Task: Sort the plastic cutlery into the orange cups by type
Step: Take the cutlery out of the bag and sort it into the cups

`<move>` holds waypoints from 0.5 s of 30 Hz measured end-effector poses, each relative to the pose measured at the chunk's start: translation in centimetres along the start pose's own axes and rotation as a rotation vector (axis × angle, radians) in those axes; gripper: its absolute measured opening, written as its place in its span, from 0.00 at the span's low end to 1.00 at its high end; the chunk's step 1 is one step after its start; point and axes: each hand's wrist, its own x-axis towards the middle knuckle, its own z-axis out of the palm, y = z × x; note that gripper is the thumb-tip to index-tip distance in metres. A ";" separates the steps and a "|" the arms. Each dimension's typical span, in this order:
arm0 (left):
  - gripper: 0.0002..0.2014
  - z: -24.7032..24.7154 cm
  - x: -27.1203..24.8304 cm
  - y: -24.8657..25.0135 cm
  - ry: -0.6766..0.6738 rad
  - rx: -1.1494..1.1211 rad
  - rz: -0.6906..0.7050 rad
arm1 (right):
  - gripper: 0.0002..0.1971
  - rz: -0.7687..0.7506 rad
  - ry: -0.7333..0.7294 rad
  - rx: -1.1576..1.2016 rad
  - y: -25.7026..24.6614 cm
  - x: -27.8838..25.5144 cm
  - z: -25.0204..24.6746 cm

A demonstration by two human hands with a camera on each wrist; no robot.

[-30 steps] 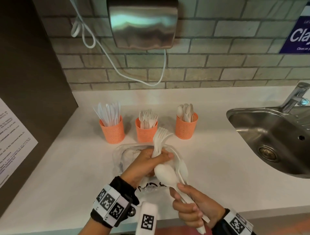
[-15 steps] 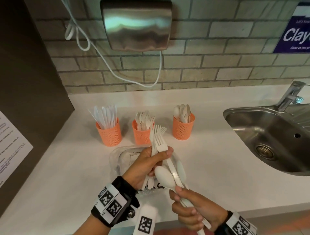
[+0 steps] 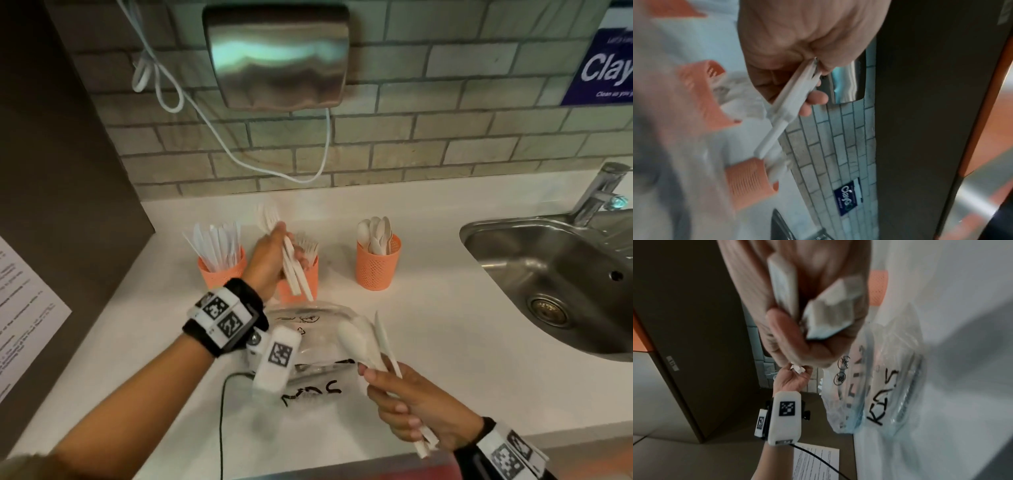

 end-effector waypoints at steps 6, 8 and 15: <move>0.12 -0.1 5.9 3.0 0.145 0.118 0.214 | 0.14 -0.117 0.213 -0.084 -1.6 0.4 -0.4; 0.11 -0.1 7.3 2.9 0.114 0.233 0.298 | 0.16 -0.150 0.230 -0.115 -1.9 0.5 -0.5; 0.24 -0.1 9.3 -0.2 0.104 0.545 0.356 | 0.17 -0.175 0.219 -0.024 -2.8 0.5 -1.2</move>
